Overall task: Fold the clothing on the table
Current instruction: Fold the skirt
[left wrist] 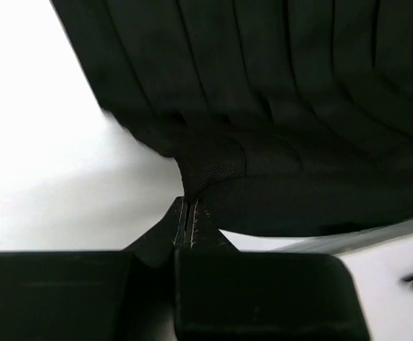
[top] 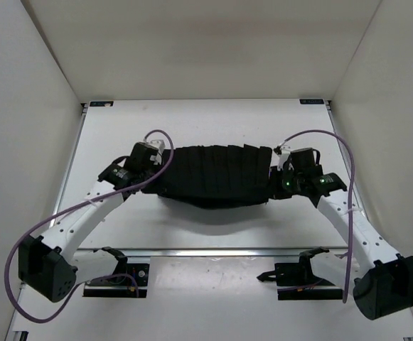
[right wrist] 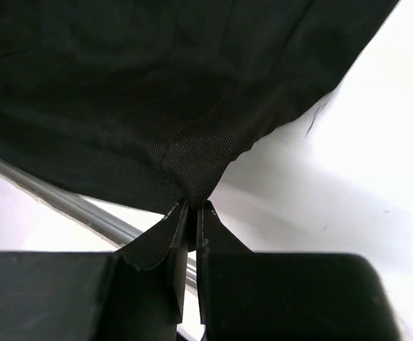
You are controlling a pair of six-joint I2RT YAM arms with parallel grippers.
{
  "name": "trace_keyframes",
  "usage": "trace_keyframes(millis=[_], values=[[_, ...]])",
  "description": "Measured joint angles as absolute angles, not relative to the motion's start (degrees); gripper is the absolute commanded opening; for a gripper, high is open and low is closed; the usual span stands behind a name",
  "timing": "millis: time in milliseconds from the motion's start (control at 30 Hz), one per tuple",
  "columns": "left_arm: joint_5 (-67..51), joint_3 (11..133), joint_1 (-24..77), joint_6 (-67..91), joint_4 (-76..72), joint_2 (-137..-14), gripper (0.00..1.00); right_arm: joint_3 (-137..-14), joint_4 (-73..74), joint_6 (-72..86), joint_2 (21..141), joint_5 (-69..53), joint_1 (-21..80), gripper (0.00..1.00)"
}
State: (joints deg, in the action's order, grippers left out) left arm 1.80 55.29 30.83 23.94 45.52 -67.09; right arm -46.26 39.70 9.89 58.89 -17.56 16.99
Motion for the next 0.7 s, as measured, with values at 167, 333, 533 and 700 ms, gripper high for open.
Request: trace_keyframes(millis=[167, 333, 533, 700], values=[[0.19, 62.22, 23.27, 24.23, 43.16, -74.19, 0.0, -53.95, 36.6, 8.78, 68.47, -20.27, 12.53, 0.0], [0.25, 76.55, 18.68, 22.76, 40.84, -92.4, 0.03, -63.59, 30.37, 7.73, 84.55, -21.45, 10.26, 0.08], [1.89, 91.5, 15.27, 21.28, 39.59, -110.28, 0.99, -82.85, 26.22, 7.31, 104.47, -22.31, 7.77, 0.85], [4.14, 98.89, 14.57, 20.69, 39.03, -114.98, 0.99, -93.21, 24.88, 6.37, 109.97, -20.25, 6.61, 0.99]])
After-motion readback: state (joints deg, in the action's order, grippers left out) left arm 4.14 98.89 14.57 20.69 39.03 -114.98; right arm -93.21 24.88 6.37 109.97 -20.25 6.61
